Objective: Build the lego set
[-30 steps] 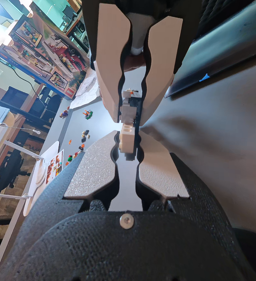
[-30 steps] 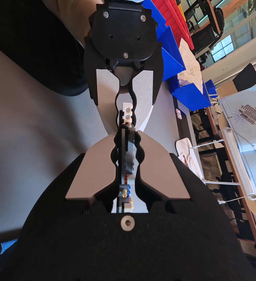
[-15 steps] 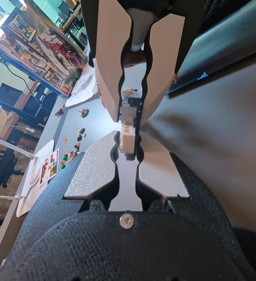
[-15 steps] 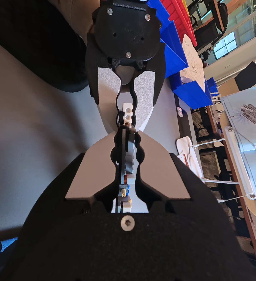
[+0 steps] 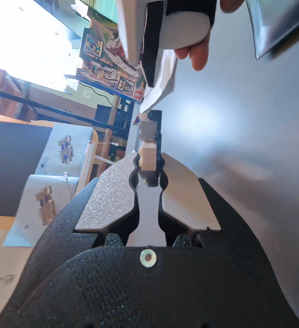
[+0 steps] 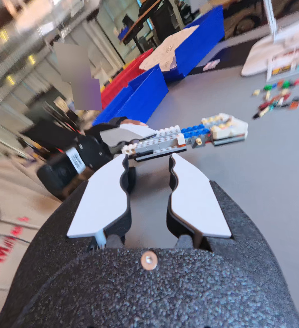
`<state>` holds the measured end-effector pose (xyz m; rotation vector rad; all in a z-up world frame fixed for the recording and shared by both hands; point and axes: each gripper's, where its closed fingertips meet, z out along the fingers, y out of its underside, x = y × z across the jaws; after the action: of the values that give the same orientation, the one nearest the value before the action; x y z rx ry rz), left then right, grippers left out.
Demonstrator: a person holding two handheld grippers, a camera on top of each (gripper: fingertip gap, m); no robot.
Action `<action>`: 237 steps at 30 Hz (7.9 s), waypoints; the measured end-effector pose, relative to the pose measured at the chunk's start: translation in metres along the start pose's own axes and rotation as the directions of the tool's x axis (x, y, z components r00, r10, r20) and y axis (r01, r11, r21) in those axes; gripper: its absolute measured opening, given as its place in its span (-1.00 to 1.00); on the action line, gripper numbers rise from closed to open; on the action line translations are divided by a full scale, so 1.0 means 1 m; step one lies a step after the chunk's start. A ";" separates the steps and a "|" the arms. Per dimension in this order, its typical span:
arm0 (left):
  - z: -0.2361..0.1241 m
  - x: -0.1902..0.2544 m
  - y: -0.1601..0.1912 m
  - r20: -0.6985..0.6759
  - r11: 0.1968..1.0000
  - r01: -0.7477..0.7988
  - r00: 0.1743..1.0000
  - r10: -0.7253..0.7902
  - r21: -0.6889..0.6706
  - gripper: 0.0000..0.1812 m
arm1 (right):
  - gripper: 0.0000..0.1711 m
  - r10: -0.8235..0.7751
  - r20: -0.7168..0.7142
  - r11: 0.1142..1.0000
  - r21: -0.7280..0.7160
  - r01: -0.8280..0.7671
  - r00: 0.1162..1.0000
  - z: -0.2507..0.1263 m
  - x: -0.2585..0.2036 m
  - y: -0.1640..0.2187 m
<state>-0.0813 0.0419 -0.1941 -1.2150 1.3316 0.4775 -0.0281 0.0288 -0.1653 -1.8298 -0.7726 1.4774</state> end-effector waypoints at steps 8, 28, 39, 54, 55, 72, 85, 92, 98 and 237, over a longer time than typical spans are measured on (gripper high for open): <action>0.001 -0.001 -0.012 0.141 0.955 -0.290 0.945 0.296 -0.063 -0.78 | -0.46 0.486 0.080 0.871 0.032 -0.490 0.870 0.024 0.028 0.009; -0.027 -0.012 -0.026 -0.475 0.620 0.755 0.634 -0.610 0.213 -0.33 | -0.73 0.271 0.335 0.954 0.034 -0.299 0.902 0.009 0.016 -0.017; -0.015 0.002 -0.045 -0.734 -0.011 0.974 -0.177 -0.656 -0.225 -0.58 | -0.73 -0.150 0.369 0.985 -0.022 0.170 0.917 0.021 -0.011 0.016; -0.022 0.013 -0.053 -0.700 0.327 0.943 0.197 -0.686 -0.055 -0.79 | -0.75 -0.419 0.337 0.892 -0.022 0.452 0.843 0.021 -0.018 0.031; -0.023 0.013 -0.054 -0.700 0.339 0.939 0.210 -0.683 -0.049 -0.79 | -0.75 -0.436 0.334 0.883 -0.019 0.468 0.836 0.020 -0.018 0.031; -0.031 0.022 -0.063 -0.667 0.581 0.812 0.409 -0.623 -0.045 -0.79 | -0.76 -0.595 0.364 0.764 -0.020 0.645 0.716 0.013 -0.024 0.045; -0.039 0.020 -0.067 -0.709 0.556 0.830 0.370 -0.600 -0.038 -0.79 | -0.77 -0.592 0.369 0.772 0.007 0.635 0.716 0.014 -0.032 0.046; -0.038 0.011 -0.068 -0.699 0.527 0.849 0.402 -0.591 0.042 -0.74 | -0.77 -0.583 0.348 0.790 0.030 0.612 0.735 0.016 -0.032 0.040; -0.038 0.017 -0.066 -0.705 0.559 0.828 0.427 -0.566 0.053 -0.73 | -0.77 -0.578 0.344 0.798 0.047 0.601 0.740 0.012 -0.033 0.035; -0.049 0.005 -0.072 -0.340 0.815 0.400 0.901 -0.268 0.419 -0.74 | -0.56 -0.882 0.171 0.461 0.124 0.879 0.439 -0.001 -0.049 0.023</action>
<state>-0.0417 -0.0283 -0.1603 -1.0796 1.3146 -0.2799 -0.0355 -0.0238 -0.1542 -0.8949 -1.5247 0.9136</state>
